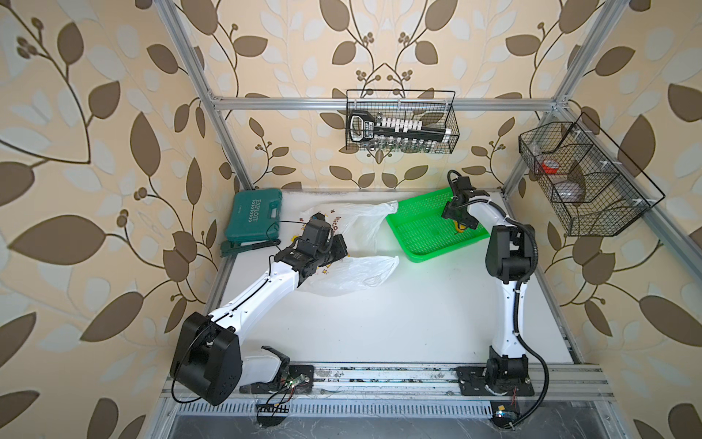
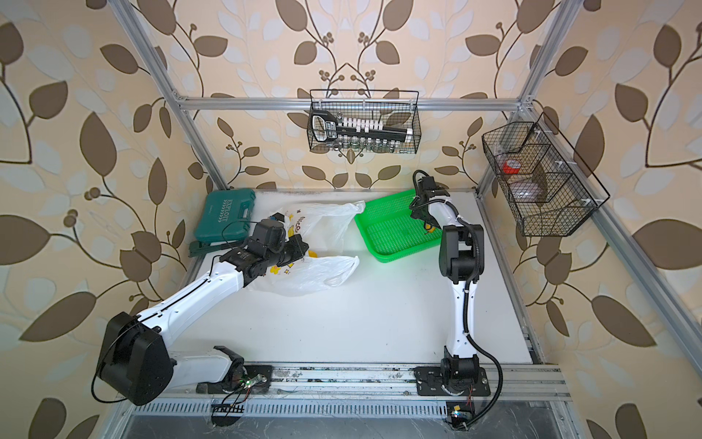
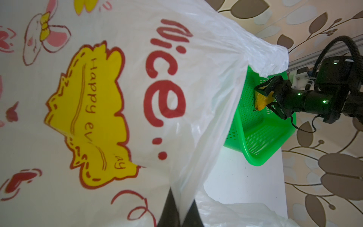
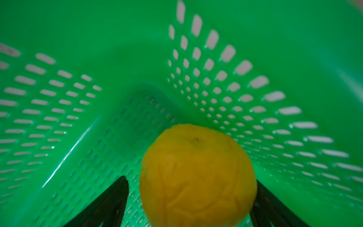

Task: Place the pears into plastic bags & tie knots
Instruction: Pick up the pear from the basket, then place the pear in the plastic bag.

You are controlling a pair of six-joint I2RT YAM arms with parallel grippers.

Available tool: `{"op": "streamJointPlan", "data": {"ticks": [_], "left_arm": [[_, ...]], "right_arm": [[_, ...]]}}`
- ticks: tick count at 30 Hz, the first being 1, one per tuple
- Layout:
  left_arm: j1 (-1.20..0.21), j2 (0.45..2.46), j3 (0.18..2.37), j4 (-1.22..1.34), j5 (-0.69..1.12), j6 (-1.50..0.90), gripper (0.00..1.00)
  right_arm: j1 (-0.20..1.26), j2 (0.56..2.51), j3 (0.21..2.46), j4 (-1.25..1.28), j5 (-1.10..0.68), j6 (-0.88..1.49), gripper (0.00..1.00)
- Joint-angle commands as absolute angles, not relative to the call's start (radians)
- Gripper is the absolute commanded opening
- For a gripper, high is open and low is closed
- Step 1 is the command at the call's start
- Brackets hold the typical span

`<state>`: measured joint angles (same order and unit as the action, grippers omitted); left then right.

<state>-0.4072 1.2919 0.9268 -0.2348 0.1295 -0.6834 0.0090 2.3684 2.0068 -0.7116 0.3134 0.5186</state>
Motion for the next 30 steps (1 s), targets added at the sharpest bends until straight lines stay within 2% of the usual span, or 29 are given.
{"op": "streamJointPlan", "data": {"ticks": [1,3,5,8,15,23,30], "left_arm": [[-0.419,1.289,0.931,-0.228,0.119,-0.675,0.0],[-0.419,1.289,0.933,-0.232,0.116,-0.673,0.0],[-0.419,1.287,0.933,-0.235,0.115,-0.673,0.0],[-0.419,1.287,0.936,-0.239,0.114,-0.67,0.0],[-0.419,1.279,0.955,-0.262,0.115,-0.646,0.0],[-0.419,1.258,0.979,-0.294,0.132,-0.622,0.0],[-0.423,1.243,0.99,-0.313,0.143,-0.622,0.0]], "right_arm": [[-0.001,2.394,2.038,-0.704,0.315,0.493,0.87],[-0.004,2.386,2.034,-0.689,0.299,0.49,0.79],[-0.004,2.362,2.014,-0.664,0.276,0.483,0.66],[-0.001,2.278,1.923,-0.583,0.235,0.486,0.56],[0.056,1.968,1.631,-0.374,0.115,0.52,0.51],[0.261,1.61,1.238,-0.171,-0.085,0.571,0.51],[0.429,1.486,0.909,0.149,-0.246,0.715,0.49]]}}
